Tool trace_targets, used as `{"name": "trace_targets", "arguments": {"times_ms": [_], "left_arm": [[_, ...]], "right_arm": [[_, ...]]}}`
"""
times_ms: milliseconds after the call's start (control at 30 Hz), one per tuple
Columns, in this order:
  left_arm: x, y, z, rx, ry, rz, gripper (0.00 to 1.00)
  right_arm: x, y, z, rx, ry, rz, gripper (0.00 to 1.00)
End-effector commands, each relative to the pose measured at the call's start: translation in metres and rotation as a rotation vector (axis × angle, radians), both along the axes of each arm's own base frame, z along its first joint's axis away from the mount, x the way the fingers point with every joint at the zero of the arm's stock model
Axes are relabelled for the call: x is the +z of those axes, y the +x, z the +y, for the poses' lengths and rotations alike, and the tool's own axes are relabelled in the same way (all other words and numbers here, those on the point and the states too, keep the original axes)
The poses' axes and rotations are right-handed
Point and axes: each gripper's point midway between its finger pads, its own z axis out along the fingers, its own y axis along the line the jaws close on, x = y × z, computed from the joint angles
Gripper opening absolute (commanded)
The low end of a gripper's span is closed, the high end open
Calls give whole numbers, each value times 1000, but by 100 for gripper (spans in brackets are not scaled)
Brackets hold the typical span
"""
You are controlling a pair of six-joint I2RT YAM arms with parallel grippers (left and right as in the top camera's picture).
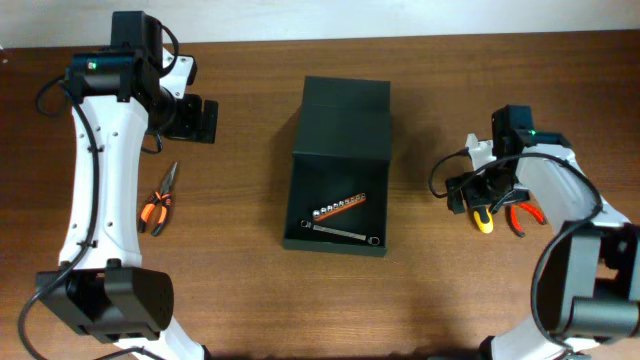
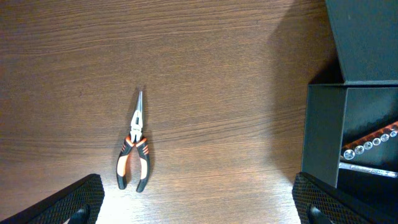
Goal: Pack container
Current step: 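Lower right gripper onto the yellow-black screwdriver and close on it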
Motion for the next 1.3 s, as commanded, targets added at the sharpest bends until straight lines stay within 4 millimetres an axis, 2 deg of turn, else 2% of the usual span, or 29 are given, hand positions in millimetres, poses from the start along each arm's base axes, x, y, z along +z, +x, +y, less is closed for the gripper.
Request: {"name": "trace_targets", "arguments": {"times_ms": [0,200,433,733,1267], "left_arm": [[7,-2,-1,10,-15,-15,99],[6,-3,-1,10,-15,-10,99],[6,-4,-2,8,-15,-8,99],[6,-4,-13,-18,-14,-8,99],[6,-4,-13,-18,-14,-9,99]], "right_arm": [[-19,-8,-6,-9,0,61,99],[-35,-15,-17,-53,7,116,99],[-37,-15,-31,-95,9,109,99],[-36,-10,-26,-88,37,90,99],[-42,-8,-20,-85,71,90,99]]}}
